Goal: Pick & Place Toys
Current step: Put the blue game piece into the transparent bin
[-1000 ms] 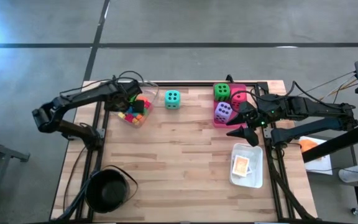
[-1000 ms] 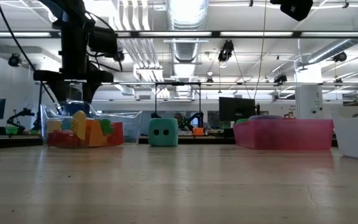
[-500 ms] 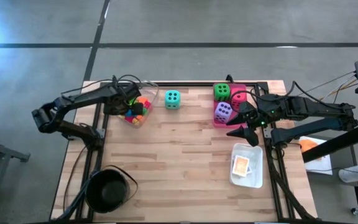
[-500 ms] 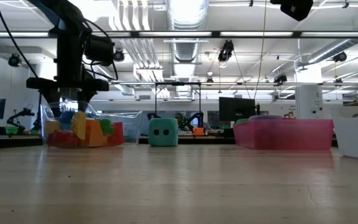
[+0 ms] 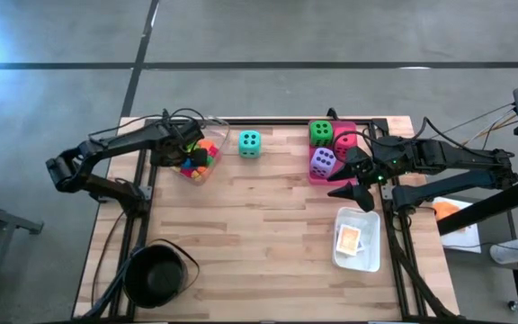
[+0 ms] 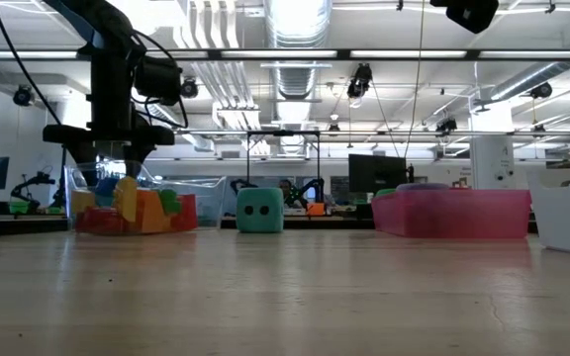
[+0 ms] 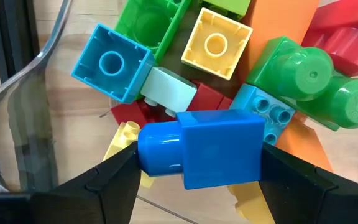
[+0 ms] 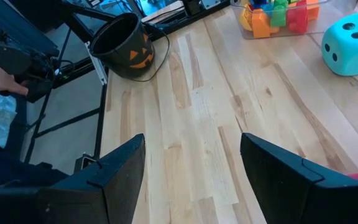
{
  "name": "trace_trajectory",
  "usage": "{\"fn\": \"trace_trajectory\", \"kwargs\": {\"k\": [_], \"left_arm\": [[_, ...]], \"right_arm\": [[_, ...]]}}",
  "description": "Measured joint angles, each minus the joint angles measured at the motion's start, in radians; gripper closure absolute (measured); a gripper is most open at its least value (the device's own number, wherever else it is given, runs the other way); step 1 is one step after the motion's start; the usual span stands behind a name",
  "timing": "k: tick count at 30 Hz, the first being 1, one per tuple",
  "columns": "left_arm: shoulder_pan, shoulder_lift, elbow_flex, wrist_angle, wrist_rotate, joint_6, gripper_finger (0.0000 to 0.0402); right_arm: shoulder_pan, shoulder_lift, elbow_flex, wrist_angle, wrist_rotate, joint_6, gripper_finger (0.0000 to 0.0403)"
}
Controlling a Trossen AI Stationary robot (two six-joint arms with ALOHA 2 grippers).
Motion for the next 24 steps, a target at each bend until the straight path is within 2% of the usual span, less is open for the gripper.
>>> {"fn": "trace_trajectory", "kwargs": {"k": [11,17,24], "left_arm": [[0.0,0.0,0.005,0.0,0.001,0.022,0.0118],[0.001,0.001,0.021,0.01,0.056,0.018,0.0118],[0.002,0.001,0.024,0.015,0.056,0.009,0.0118]], "right_arm": [[0.0,0.0,0.0,0.0,0.0,0.0,0.0147],[0.0,0.0,0.0,0.0,0.0,0.0,0.0147],[0.0,0.0,0.0,0.0,0.0,0.0,0.0147]]}}
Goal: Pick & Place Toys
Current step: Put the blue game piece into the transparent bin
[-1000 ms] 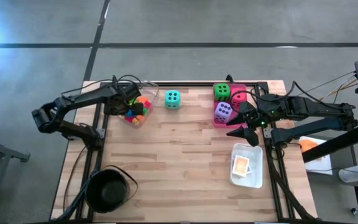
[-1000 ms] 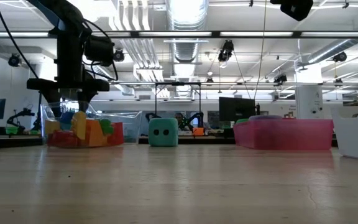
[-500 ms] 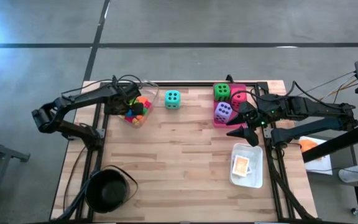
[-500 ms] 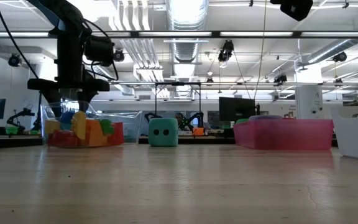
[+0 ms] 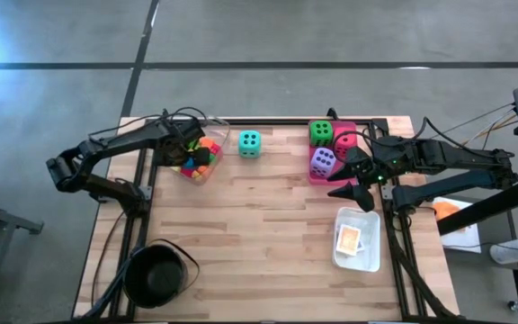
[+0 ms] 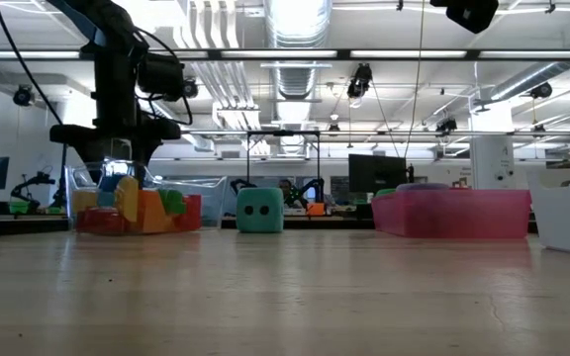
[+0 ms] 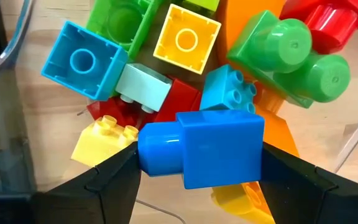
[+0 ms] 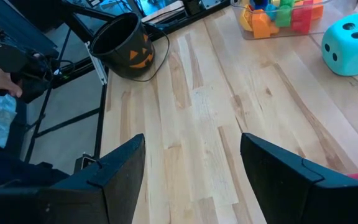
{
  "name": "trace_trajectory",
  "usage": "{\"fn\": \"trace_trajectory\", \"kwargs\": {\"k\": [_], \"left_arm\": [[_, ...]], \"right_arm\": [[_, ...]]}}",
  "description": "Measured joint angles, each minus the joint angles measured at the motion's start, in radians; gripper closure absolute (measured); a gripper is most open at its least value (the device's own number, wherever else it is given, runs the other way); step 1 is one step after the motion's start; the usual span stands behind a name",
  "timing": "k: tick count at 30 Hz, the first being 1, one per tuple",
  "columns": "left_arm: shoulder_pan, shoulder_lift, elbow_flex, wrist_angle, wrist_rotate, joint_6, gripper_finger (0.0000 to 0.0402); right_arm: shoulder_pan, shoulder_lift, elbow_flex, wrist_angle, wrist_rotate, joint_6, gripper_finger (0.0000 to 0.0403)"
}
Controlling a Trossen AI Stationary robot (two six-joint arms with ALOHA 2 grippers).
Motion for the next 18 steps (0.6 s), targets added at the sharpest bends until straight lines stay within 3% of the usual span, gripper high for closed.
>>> {"fn": "trace_trajectory", "kwargs": {"k": [18], "left_arm": [[0.0,0.0,0.0,0.056,0.072,-0.041,0.0118]], "right_arm": [[0.0,0.0,0.0,0.0,0.0,0.0,0.0147]]}}
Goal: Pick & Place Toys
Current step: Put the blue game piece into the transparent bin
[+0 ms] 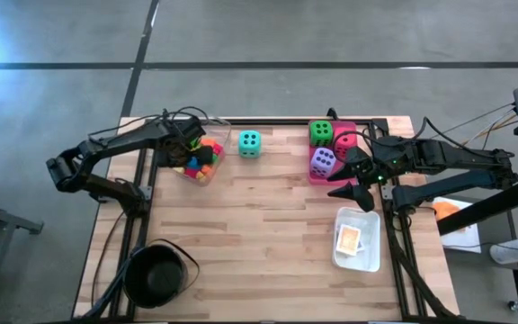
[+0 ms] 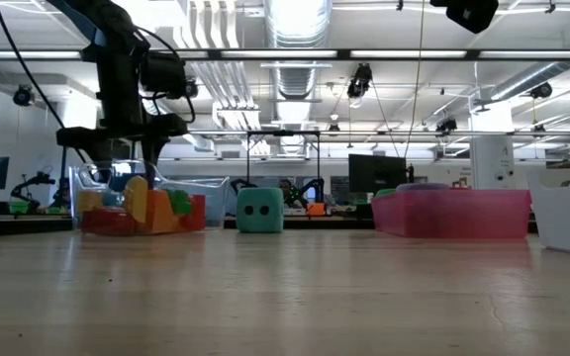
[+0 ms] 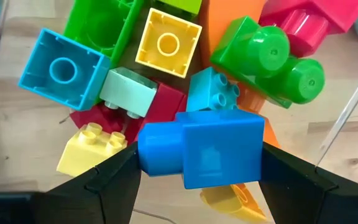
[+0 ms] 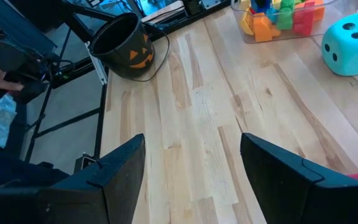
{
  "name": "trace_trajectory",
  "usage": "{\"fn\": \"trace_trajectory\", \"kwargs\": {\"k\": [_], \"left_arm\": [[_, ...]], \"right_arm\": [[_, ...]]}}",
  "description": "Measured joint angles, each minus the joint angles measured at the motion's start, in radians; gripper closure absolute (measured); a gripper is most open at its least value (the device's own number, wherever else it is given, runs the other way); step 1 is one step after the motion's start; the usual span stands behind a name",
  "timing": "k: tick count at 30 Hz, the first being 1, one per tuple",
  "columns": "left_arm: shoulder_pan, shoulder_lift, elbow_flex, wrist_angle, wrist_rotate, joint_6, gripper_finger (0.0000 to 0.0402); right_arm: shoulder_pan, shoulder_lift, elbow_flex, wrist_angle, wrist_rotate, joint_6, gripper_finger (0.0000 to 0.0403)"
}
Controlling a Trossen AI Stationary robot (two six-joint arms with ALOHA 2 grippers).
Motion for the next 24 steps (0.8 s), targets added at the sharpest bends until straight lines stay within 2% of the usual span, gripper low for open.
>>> {"fn": "trace_trajectory", "kwargs": {"k": [7,13,24], "left_arm": [[0.0,0.0,0.0,0.033,0.0,0.017,0.0118],[-0.001,0.0,0.0,0.111,0.032,0.134,0.0118],[0.0,0.0,-0.005,0.128,0.0,0.082,0.0118]], "right_arm": [[0.0,0.0,0.0,0.0,0.0,0.0,0.0147],[0.0,0.0,0.0,0.0,0.0,-0.005,0.0147],[0.0,0.0,0.0,0.0,0.0,-0.008,0.0147]]}}
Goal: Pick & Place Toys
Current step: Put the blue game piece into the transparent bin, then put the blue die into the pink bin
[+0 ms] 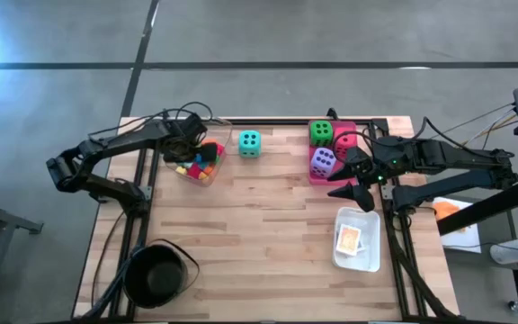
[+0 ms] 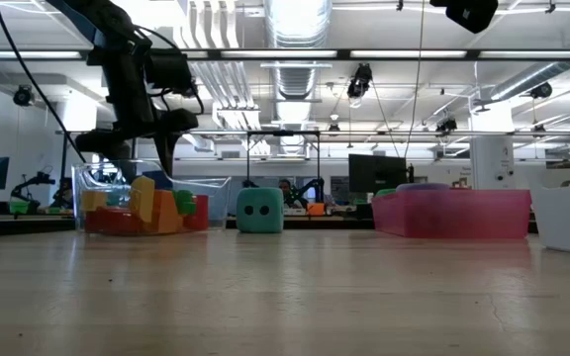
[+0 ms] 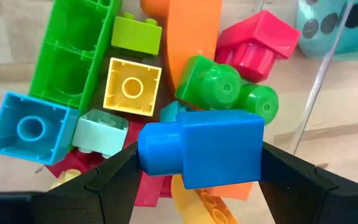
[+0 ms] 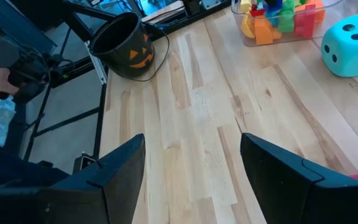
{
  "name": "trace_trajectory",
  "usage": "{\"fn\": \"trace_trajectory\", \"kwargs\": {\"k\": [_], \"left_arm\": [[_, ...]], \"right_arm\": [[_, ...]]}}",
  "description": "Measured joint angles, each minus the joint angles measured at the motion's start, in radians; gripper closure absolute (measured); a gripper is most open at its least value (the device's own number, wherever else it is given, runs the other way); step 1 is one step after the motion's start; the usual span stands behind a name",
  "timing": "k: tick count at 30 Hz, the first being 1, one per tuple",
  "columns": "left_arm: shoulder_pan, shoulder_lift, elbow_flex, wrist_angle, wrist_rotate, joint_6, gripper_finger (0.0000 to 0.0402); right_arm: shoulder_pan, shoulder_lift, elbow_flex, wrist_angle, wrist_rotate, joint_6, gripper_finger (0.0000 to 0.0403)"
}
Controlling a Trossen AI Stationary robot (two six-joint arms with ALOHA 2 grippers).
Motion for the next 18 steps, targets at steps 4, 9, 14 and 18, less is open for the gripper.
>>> {"fn": "trace_trajectory", "kwargs": {"k": [4,9,14,18], "left_arm": [[0.0,0.0,0.0,0.003,-0.002,-0.072,0.0108],[0.0,0.0,-0.001,0.002,-0.005,-0.105,0.0047],[0.0,0.0,-0.001,0.002,-0.005,-0.101,0.0012],[0.0,0.0,-0.001,0.002,-0.005,-0.1,0.004]], "right_arm": [[0.0,0.0,0.0,0.0,0.0,0.0,0.0147],[0.0,0.0,0.0,0.0,0.0,0.0,0.0147],[0.0,0.0,0.0,0.0,0.0,0.0,0.0147],[0.0,0.0,0.0,0.0,0.0,0.0,0.0147]]}}
